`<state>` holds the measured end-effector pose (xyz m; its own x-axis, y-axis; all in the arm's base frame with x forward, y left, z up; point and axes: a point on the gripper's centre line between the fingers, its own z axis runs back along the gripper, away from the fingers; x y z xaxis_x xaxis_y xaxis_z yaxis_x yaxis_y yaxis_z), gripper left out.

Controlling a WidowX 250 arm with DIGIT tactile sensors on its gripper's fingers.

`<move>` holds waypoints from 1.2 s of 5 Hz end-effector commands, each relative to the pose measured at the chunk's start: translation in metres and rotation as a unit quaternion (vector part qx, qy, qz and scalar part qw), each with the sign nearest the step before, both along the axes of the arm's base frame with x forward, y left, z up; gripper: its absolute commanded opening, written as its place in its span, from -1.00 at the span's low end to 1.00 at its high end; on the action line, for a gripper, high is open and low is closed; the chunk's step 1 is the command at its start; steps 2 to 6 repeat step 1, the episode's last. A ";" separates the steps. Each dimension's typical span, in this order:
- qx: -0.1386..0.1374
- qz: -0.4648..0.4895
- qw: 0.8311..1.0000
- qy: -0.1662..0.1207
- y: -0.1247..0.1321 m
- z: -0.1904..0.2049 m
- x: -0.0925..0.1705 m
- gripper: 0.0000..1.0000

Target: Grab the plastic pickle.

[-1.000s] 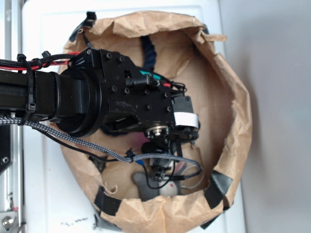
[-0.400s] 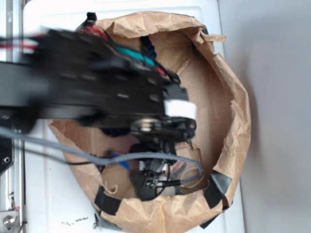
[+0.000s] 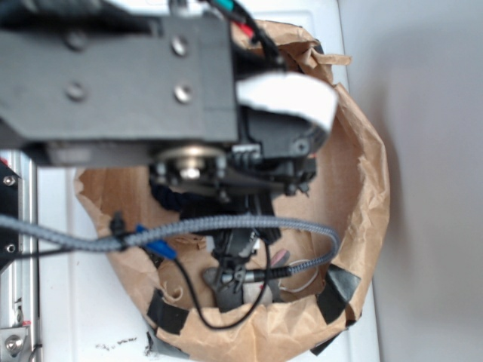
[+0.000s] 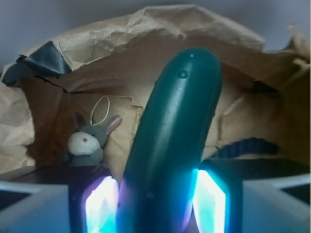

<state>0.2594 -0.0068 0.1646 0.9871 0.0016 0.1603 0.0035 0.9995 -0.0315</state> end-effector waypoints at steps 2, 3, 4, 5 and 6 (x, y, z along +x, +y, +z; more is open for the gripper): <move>0.060 0.019 0.997 -0.053 0.004 0.036 -0.008 -1.00; 0.060 0.019 0.997 -0.053 0.004 0.036 -0.008 -1.00; 0.060 0.019 0.997 -0.053 0.004 0.036 -0.008 -1.00; 0.060 0.019 0.997 -0.053 0.004 0.036 -0.008 -1.00; 0.060 0.019 0.997 -0.053 0.004 0.036 -0.008 -1.00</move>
